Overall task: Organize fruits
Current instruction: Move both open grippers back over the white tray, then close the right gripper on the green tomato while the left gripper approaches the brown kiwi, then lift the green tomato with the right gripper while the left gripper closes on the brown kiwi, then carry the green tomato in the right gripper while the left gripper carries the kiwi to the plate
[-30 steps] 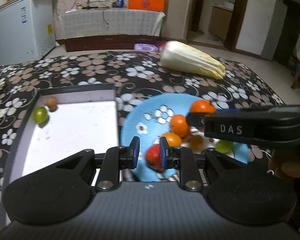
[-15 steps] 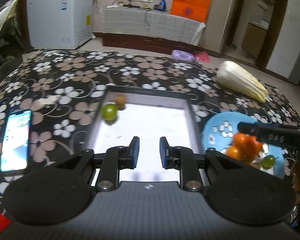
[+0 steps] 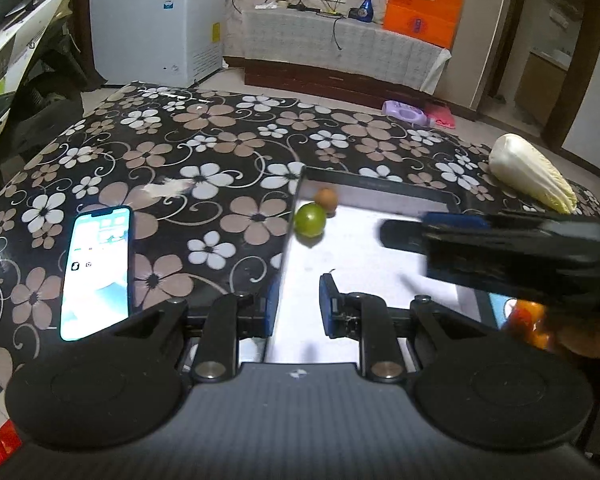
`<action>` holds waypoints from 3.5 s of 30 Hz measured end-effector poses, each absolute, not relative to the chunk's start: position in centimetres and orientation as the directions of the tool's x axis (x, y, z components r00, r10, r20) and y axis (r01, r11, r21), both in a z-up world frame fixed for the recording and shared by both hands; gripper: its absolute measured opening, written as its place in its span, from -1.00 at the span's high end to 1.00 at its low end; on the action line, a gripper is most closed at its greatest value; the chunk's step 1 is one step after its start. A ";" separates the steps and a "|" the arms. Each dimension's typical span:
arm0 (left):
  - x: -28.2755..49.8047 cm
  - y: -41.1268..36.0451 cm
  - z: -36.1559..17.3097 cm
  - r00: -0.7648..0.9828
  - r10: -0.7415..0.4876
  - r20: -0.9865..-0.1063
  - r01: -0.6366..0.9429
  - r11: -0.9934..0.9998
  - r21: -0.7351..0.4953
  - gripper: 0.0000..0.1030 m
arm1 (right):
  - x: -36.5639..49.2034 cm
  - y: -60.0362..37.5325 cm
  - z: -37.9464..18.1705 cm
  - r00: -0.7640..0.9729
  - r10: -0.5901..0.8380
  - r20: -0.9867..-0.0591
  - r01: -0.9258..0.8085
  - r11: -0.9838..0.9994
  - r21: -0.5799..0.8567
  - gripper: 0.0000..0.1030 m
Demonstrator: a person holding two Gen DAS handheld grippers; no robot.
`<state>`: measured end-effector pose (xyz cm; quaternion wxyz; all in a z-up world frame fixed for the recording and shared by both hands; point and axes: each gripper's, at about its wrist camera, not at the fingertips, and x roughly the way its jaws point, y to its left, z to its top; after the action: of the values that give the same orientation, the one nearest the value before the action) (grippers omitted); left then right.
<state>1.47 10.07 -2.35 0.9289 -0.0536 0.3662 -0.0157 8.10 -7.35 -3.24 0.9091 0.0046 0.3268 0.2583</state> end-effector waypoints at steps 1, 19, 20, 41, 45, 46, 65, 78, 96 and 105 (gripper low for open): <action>1.5 10.2 -2.4 0.731 -0.068 -0.679 -0.012 0.994 -0.113 0.50 | 8.6 -6.6 -3.5 0.644 0.477 -0.599 -0.471 0.863 0.181 0.13; 2.3 11.2 -2.3 0.719 -0.085 -0.690 -0.034 0.987 -0.157 0.50 | 13.7 -0.5 -7.2 0.569 0.439 -0.695 -0.536 0.839 0.091 0.26; 2.3 11.3 -2.3 0.718 -0.085 -0.691 -0.035 0.987 -0.158 0.50 | 13.8 -0.5 -7.3 0.565 0.442 -0.696 -0.536 0.839 0.098 0.34; 5.6 7.3 -4.3 0.657 -0.122 -0.744 0.060 0.992 -0.110 0.50 | 10.2 -8.7 -6.2 0.610 0.349 -0.712 -0.416 0.905 0.087 0.47; 5.4 7.6 -4.0 0.676 -0.107 -0.729 0.046 0.994 -0.103 0.50 | 10.3 -8.2 -6.6 0.574 0.379 -0.726 -0.482 0.873 0.076 0.42; 5.3 7.8 -3.9 0.683 -0.110 -0.723 0.044 0.993 -0.110 0.50 | 10.1 -8.1 -6.5 0.559 0.394 -0.729 -0.504 0.860 0.079 0.36; 8.6 6.9 -2.2 0.751 -0.185 -0.634 0.134 0.983 -0.128 0.50 | 11.5 -8.8 -5.3 0.611 0.381 -0.694 -0.474 0.878 0.066 0.38; 15.2 5.4 -6.0 0.717 -0.047 -0.695 0.059 0.998 -0.007 -0.01 | 11.5 -11.9 -3.2 0.666 0.399 -0.630 -0.429 0.896 0.115 0.38; 16.4 4.4 -7.3 0.712 -0.048 -0.700 0.059 0.998 -0.008 0.47 | 10.9 -12.2 -2.9 0.672 0.397 -0.625 -0.435 0.895 0.101 0.38; 12.8 3.4 -4.8 0.734 -0.062 -0.676 0.066 0.998 -0.019 0.47 | 9.1 -12.1 -2.5 0.683 0.389 -0.618 -0.431 0.898 0.089 0.38</action>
<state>12.79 3.39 -4.85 0.9312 0.0030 0.3628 -0.0343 9.10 -12.09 -2.54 0.9169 -0.0320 0.3290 0.2237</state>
